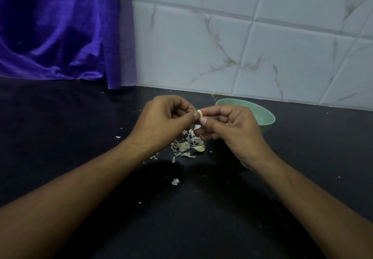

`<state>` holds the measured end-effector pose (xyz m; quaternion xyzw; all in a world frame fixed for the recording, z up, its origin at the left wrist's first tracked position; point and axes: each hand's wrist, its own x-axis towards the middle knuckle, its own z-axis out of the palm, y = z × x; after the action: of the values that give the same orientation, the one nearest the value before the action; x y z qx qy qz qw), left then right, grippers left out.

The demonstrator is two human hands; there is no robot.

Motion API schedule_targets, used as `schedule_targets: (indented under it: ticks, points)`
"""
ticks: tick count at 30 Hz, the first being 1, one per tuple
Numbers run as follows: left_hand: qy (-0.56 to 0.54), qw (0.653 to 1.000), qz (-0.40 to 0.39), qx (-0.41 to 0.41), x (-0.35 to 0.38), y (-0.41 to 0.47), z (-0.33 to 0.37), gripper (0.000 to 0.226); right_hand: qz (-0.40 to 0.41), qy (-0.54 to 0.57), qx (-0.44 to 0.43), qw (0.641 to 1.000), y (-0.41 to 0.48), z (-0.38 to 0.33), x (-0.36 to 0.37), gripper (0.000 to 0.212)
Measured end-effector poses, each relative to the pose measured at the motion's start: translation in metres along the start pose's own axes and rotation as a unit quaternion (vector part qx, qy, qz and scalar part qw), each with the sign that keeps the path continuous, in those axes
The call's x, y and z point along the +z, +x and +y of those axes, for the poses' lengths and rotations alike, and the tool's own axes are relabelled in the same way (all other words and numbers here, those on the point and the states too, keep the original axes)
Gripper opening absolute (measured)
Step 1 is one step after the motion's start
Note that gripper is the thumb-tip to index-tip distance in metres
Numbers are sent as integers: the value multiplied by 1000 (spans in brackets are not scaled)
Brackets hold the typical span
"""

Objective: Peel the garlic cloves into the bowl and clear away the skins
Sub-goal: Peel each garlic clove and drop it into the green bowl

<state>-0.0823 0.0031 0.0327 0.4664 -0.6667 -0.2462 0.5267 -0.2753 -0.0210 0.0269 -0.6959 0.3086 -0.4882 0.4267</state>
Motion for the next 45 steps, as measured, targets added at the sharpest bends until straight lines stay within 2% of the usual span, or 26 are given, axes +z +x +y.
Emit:
schedule_targets:
  ticks: [8,11,13,18,28,35,45]
  points:
    - [-49,999,-16,-7,-2,2,-2,8,7,22,6,1000,1,-3,0,15]
    - [-14,999,-2,29,-2,1,-3,3,2,18,10,1000,1,-3,1,16]
    - [14,998,9,63,-2,1,-3,10,2,24,13,1000,1,-4,1,16]
    - [69,990,-11,126,-3,0,0,7,6,78,43,996,1,-4,0,13]
    - [76,990,7,119,-5,2,0,8,0,107,60,992,0,-6,-1,20]
    - [27,994,-41,94,-8,6,-3,10,-3,100,75,992,0,-8,-2,18]
    - [97,983,-26,152,-11,6,-3,8,-14,140,113,984,0,-12,1,29]
